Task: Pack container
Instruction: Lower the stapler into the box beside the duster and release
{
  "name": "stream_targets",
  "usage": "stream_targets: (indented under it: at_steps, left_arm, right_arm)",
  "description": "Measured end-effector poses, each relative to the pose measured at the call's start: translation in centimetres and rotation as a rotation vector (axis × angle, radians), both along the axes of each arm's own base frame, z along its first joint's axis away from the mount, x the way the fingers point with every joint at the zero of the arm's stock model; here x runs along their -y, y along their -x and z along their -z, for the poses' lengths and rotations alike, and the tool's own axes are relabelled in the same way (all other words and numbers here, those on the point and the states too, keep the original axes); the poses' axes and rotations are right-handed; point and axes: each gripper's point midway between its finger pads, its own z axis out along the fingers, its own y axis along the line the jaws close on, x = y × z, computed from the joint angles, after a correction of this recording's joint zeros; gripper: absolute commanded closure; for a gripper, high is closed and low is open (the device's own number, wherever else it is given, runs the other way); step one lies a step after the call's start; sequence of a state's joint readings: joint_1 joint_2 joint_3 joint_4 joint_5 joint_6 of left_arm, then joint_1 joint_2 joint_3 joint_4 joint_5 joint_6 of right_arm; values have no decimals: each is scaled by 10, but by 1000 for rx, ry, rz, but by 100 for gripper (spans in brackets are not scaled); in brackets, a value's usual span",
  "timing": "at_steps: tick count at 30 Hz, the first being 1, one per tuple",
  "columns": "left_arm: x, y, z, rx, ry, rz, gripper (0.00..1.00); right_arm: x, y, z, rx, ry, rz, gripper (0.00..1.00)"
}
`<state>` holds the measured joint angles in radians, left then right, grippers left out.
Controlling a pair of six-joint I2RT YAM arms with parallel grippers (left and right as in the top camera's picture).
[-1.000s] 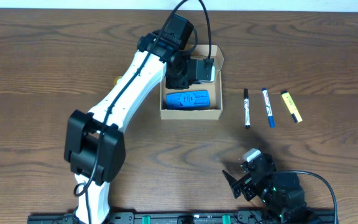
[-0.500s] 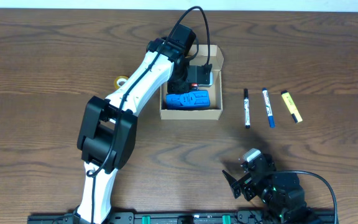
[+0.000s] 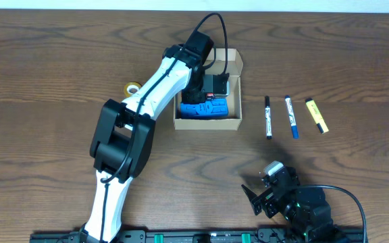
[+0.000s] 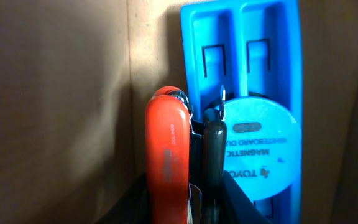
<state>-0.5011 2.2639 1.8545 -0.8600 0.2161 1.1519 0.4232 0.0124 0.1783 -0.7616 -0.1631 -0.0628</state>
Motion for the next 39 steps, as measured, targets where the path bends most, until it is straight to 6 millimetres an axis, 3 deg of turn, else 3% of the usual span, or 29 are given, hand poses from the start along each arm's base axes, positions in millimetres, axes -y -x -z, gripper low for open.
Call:
stream_targets:
  at_steps: [9, 13, 17, 28, 39]
  left_arm:
    - [-5, -3, 4, 11, -30, -7, 93]
    - [-6, -3, 4, 11, -34, -11, 69]
    - [-6, -3, 4, 7, -33, -29, 62]
    - [-8, 1, 5, -14, -40, -59, 51]
    - [-9, 2, 5, -18, -42, -62, 51]
  right_arm:
    - [0, 0, 0, 0, 0, 0, 1]
    - [0, 0, 0, 0, 0, 0, 1]
    - [0, 0, 0, 0, 0, 0, 1]
    - [0, 0, 0, 0, 0, 0, 1]
    - [0, 0, 0, 0, 0, 0, 1]
